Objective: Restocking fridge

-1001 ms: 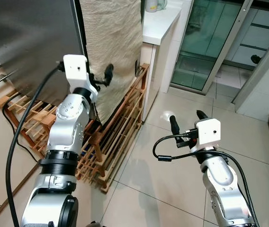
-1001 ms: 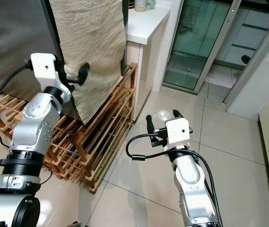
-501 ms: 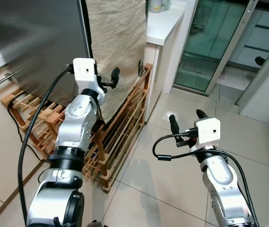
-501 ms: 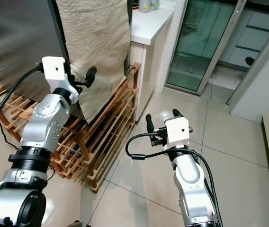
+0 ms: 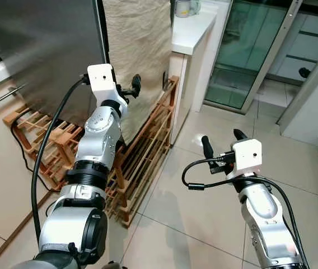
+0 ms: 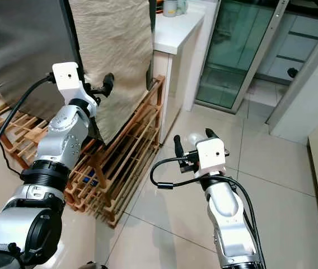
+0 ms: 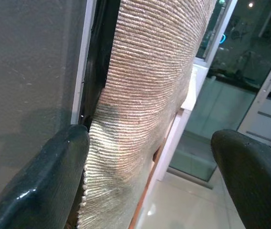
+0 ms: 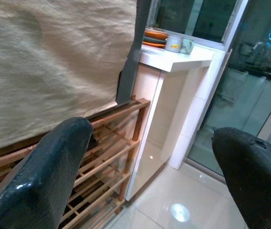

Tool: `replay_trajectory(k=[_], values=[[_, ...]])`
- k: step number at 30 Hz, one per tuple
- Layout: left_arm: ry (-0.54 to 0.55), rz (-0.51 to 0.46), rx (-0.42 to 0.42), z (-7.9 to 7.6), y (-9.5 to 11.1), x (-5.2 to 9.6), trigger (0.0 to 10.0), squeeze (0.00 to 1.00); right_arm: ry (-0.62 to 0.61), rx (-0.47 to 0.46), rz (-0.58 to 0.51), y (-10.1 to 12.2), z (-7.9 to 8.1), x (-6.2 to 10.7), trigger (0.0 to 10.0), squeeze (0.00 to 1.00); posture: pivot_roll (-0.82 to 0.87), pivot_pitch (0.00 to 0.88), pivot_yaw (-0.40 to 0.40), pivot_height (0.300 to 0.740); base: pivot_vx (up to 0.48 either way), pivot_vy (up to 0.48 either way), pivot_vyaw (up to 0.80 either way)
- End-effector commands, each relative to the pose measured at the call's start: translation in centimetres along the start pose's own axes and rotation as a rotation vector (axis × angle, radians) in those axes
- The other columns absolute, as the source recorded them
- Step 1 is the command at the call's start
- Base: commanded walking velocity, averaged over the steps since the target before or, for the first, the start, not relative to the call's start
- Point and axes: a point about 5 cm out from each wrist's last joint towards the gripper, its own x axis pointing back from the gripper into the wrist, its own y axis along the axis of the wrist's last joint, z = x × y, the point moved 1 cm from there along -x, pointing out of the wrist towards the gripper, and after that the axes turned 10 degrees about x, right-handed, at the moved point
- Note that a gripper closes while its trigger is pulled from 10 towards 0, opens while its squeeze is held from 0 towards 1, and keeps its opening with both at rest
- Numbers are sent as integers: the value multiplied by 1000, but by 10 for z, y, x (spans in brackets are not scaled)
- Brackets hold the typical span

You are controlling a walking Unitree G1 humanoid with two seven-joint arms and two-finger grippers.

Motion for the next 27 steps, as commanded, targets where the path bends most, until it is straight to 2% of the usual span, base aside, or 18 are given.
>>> replay_trajectory(k=[1,8,11,16,19,21,23,24,25,26,27], values=[[40,-44,-27,3,9,-4,10000,0,1,9,8,-1,-1,-2,10000,0,-190,0,0,740,0,0,0],[67,-59,-76,7,8,-2,10000,0,4,10,7,-1,-1,-3,10000,0,-189,0,0,740,0,0,0],[58,-69,-131,7,12,0,10000,0,5,11,8,-2,-1,-3,10000,0,-190,0,-1,740,0,0,0],[64,-56,-114,5,12,4,10000,0,7,14,11,-3,-1,-2,10000,0,-189,0,-2,740,0,0,0],[50,-67,-135,5,15,9,10000,0,8,15,12,-3,-1,-1,10000,0,-189,0,0,740,0,0,0],[46,-53,-158,10,14,15,10000,0,7,16,15,-4,-1,1,10000,0,-184,0,2,740,0,0,0],[24,-6,-186,17,7,29,10000,0,7,16,19,-6,-1,3,10000,0,-182,0,4,740,0,0,0],[24,-6,-186,17,7,29,10000,0,7,16,19,-6,-1,3,10000,0,-182,0,4,740,0,0,0],[9,21,-196,21,2,38,10000,0,5,15,22,-6,-1,4,10000,0,-182,0,4,740,0,0,0],[-23,64,-192,24,-10,55,10000,0,3,10,27,-7,-1,6,10000,0,-166,0,-2,740,0,0,0],[-23,64,-192,24,-10,55,10000,0,3,10,27,-7,-1,6,10000,0,-166,0,-2,740,0,0,0]])
